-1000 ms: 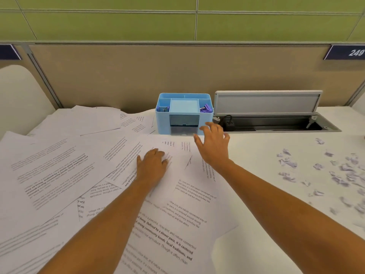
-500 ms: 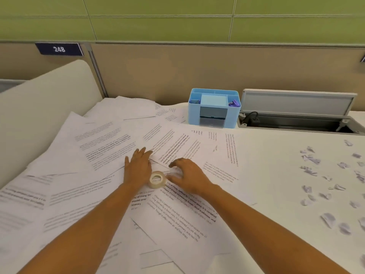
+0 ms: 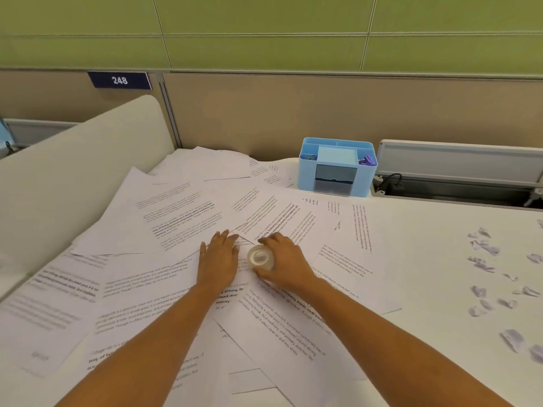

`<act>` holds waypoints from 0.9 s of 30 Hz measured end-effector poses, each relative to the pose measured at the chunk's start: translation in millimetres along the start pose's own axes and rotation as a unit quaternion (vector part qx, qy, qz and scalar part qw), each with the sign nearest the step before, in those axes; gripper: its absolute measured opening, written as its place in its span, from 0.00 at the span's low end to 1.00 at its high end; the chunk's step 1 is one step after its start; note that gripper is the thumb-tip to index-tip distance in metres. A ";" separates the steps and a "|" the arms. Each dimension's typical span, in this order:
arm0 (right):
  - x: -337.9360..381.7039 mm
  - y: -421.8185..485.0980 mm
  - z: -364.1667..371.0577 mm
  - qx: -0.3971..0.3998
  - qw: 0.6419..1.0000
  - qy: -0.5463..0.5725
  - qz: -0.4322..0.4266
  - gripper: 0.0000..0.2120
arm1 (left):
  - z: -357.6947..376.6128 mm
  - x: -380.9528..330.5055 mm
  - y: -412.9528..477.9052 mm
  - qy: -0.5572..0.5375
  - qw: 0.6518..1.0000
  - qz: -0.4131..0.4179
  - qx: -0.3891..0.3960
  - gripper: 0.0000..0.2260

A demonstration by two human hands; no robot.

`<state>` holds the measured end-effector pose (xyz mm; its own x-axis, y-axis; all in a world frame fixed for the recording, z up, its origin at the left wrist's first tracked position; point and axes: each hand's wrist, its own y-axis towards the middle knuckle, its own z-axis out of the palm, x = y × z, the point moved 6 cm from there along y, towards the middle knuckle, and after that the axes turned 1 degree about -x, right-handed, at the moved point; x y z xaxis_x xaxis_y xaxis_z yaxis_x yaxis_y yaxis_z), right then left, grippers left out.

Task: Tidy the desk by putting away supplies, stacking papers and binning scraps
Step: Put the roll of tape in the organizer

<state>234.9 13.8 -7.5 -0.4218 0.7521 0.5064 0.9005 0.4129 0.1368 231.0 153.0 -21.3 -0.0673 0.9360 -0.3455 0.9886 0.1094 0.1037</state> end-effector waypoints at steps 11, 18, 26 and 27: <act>-91.2 51.7 -96.6 -0.058 0.990 -0.006 0.124 0.30 | 27.6 -66.3 41.1 0.007 0.999 0.039 0.024 0.20; -136.8 106.6 -171.4 -0.202 0.960 -0.080 0.178 0.29 | 46.2 -104.7 83.1 0.007 0.997 0.070 0.033 0.20; -169.0 158.6 -185.6 -0.200 0.934 -0.184 0.233 0.31 | 65.6 -101.6 104.7 0.026 0.996 0.060 0.055 0.21; -173.3 161.9 -185.3 -0.200 0.930 -0.190 0.244 0.32 | 67.6 -101.0 104.6 0.027 0.996 0.061 0.055 0.21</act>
<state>473.4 -144.9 84.7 0.1093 0.9585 0.2635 0.9298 -0.1923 0.3139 350.3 47.2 -38.6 0.0508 0.9573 -0.2847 0.9984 -0.0418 0.0374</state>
